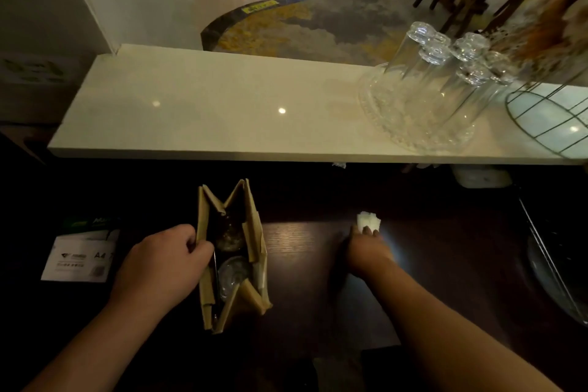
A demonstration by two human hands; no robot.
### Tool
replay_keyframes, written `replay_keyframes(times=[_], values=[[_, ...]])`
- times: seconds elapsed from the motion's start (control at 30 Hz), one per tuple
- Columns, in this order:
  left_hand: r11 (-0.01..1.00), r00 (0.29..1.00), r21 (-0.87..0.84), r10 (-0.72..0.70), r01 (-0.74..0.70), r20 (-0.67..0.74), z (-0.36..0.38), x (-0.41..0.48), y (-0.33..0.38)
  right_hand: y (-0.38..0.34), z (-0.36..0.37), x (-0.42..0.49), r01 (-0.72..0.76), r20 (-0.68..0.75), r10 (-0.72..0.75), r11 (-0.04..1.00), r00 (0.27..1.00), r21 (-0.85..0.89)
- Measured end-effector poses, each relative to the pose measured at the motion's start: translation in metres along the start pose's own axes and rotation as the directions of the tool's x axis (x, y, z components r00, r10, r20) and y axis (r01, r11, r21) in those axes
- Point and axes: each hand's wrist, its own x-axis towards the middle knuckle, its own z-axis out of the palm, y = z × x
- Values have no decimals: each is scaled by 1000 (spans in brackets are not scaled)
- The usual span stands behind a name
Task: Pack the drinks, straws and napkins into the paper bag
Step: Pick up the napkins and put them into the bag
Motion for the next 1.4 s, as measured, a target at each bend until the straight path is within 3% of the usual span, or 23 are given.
replay_keyframes(times=[0.13,0.33,0.4,0.47,0.57,0.7,0.83,1.03,1.2,1.27,1.33,1.4], values=[[1000,1000,-13,21,-21,-6,3,2,0,15,15,16,-77,141,78,997,987,-14],[1000,999,-27,2,-4,-47,2,2,0,2,-3,9,-80,85,83,996,993,-44],[1000,998,-23,-3,1,-64,1,2,1,-15,-28,-11,44,42,-44,999,998,-6],[1000,997,-19,-10,9,-80,-1,3,0,-37,-56,-43,198,-98,-191,978,977,70],[999,996,-47,-25,21,-88,0,6,-4,-71,-96,-103,396,-306,-338,906,890,151],[997,997,-66,-30,25,-76,1,8,-8,-108,-139,-171,617,-442,-516,779,734,114],[996,996,-88,-30,23,-79,2,5,-8,-138,-139,-191,682,-332,-647,731,686,-16],[994,995,-111,-24,13,-96,4,3,-11,-176,-91,-174,609,-91,-652,741,752,-283],[995,996,-98,3,-11,-86,5,3,-17,-188,-74,-167,710,75,-715,665,695,-230],[995,997,-100,1,-10,-81,5,2,-19,-184,-79,-163,716,-9,-731,671,683,-195],[996,997,-92,-8,1,-70,4,0,-20,-180,-89,-156,720,-184,-727,684,662,-113],[996,999,-93,-18,14,-47,2,-3,-19,-179,-104,-144,745,-336,-723,661,604,-83]])
